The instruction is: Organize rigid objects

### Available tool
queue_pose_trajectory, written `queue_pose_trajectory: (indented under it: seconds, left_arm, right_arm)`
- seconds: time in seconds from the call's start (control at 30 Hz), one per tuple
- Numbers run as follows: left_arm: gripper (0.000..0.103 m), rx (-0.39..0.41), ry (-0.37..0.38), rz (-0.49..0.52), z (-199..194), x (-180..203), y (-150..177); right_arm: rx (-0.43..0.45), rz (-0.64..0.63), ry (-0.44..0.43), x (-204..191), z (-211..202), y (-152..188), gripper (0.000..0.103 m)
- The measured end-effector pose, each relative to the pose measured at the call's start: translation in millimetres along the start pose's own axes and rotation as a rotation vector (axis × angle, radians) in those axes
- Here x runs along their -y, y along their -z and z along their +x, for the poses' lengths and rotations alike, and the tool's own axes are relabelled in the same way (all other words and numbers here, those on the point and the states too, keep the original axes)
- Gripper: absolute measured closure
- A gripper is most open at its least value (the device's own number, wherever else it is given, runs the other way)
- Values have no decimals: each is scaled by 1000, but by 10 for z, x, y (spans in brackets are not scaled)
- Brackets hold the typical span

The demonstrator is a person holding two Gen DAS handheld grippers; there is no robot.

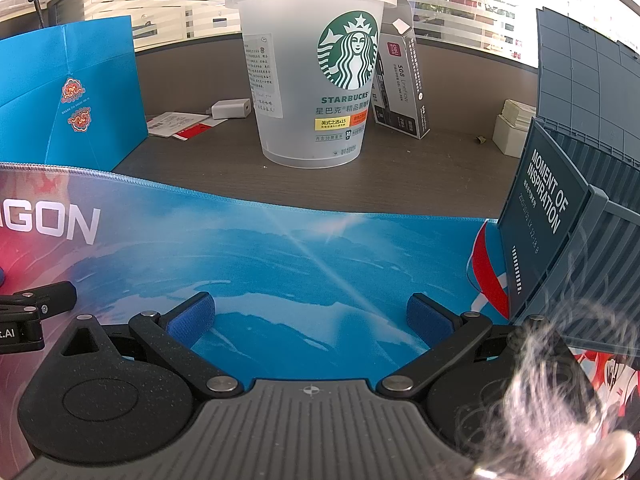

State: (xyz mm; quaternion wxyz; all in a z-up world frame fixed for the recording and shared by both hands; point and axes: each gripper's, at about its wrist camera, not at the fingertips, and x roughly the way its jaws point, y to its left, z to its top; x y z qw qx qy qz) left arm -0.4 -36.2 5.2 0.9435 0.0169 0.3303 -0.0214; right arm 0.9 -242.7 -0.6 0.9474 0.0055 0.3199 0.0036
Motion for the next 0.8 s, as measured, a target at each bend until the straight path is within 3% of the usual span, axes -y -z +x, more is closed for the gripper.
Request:
queue_pose_trajectory:
  seconds: [0.8]
  left_arm:
    - [0, 6, 13, -16, -11, -34, 9]
  right_arm:
    - [0, 1, -1, 2, -2, 2, 0]
